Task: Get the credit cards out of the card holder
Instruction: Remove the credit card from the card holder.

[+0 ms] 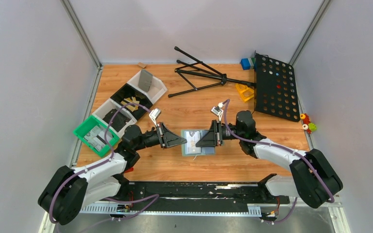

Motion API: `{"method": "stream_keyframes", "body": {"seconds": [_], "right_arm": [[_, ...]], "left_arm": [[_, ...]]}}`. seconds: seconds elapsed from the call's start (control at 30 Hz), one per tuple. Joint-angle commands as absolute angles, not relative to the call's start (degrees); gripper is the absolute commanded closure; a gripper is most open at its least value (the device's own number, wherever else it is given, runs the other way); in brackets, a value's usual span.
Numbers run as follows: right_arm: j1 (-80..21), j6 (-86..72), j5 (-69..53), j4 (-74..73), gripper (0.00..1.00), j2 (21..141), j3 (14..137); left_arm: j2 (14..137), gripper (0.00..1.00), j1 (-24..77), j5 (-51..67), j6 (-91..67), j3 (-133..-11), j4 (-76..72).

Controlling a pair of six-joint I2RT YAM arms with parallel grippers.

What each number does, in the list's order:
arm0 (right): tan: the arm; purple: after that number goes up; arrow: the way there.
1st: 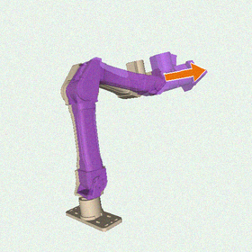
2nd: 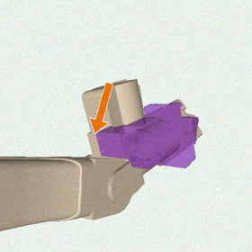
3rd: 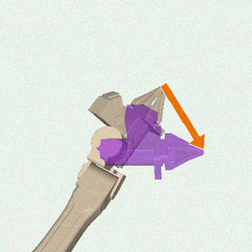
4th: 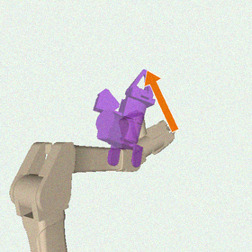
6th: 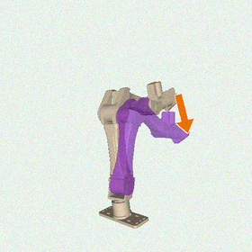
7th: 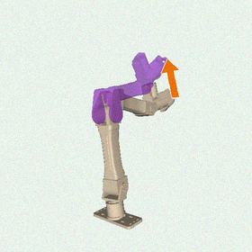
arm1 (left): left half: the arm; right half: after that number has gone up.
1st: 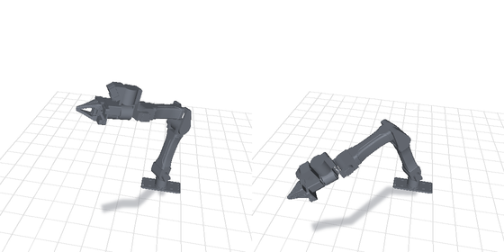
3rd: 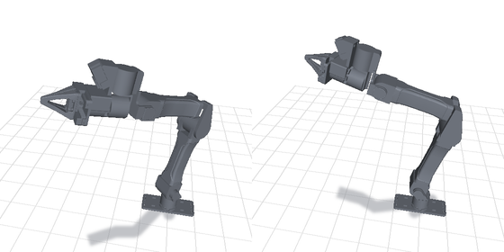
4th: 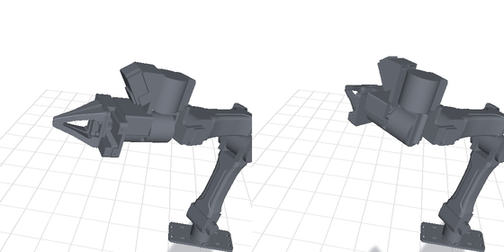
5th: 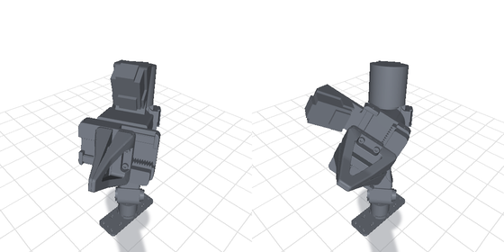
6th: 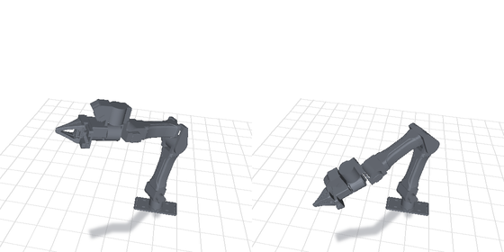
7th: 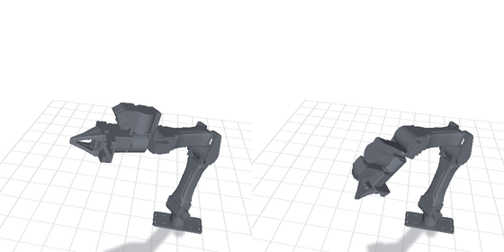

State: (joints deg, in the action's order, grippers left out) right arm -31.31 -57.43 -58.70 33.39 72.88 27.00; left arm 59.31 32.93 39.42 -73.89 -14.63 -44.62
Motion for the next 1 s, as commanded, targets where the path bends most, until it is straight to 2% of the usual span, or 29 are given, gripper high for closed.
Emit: {"method": "stream_keyframes", "body": {"seconds": [0.0,0.57,0.6,0.77,0.97], "right_arm": [[-30.8,-57.8,-58.1,37.7,0.9,71.6,26.3],[-27.9,-56.9,-59.7,35.7,0.9,68.5,23.8],[-27.8,-57.0,-59.6,35.8,0.9,68.4,23.8],[-28.6,-58.1,-59.5,37.5,0.9,68.8,24.5],[-30.6,-57.7,-59.4,37.3,0.9,70.1,26.3]], "left_arm": [[57.7,1.0,33.3,40.2,-75.2,-14.4,-49.0],[57.7,1.0,33.3,40.4,-75.6,-14.9,-49.3],[57.7,0.99,33.3,40.8,-75.5,-15.1,-49.2],[57.4,0.81,33.4,40.7,-74.2,-15.8,-46.9],[57.1,0.73,34.1,39.6,-69.9,-17.8,-39.9]]}}
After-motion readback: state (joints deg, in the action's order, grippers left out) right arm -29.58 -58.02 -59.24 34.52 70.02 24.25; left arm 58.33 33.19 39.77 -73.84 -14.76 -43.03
